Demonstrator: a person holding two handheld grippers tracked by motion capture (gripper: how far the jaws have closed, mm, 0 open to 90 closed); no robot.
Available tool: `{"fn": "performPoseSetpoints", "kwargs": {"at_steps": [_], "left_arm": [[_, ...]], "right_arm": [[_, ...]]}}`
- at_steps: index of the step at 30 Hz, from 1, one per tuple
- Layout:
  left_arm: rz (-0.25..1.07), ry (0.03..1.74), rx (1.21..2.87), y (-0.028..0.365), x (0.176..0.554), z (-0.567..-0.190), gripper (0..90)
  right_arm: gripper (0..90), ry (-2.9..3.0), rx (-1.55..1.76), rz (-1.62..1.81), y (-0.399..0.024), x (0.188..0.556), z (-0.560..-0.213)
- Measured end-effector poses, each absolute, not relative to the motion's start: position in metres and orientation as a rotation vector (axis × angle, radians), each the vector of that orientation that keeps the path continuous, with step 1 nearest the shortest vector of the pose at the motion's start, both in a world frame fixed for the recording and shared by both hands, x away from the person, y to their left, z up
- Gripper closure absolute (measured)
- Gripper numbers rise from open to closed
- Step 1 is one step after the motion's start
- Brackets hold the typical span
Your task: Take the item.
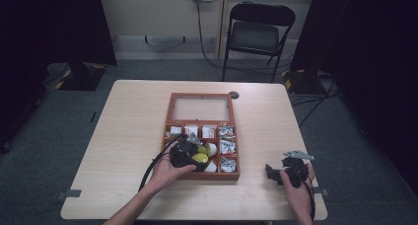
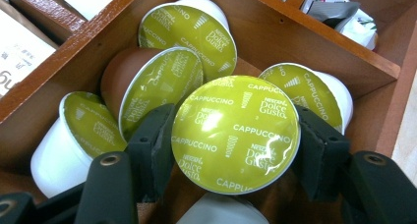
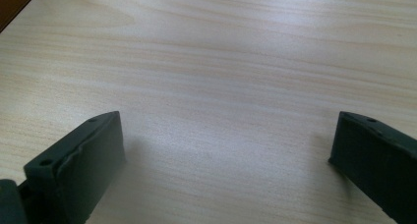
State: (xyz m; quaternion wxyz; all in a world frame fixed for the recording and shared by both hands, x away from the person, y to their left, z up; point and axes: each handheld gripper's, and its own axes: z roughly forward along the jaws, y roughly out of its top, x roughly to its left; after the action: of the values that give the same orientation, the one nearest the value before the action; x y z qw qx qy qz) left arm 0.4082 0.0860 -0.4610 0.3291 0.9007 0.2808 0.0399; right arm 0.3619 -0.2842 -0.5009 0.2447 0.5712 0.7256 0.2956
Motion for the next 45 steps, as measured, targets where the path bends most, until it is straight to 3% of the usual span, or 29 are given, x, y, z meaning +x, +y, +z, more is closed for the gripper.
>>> {"fn": "performPoseSetpoints", "kwargs": {"at_steps": [21, 45], "left_arm": [[0.132, 0.731, 2.298, 0.089, 0.406, -0.455, 39.4], [0.163, 0.685, 2.188, 0.103, 0.403, -0.419, 39.4]], "right_arm": [[0.0, 1.981, 1.56, 0.807, -0.284, 0.362, -0.501], [0.0, 1.981, 1.56, 0.807, -0.284, 0.362, -0.501]]}}
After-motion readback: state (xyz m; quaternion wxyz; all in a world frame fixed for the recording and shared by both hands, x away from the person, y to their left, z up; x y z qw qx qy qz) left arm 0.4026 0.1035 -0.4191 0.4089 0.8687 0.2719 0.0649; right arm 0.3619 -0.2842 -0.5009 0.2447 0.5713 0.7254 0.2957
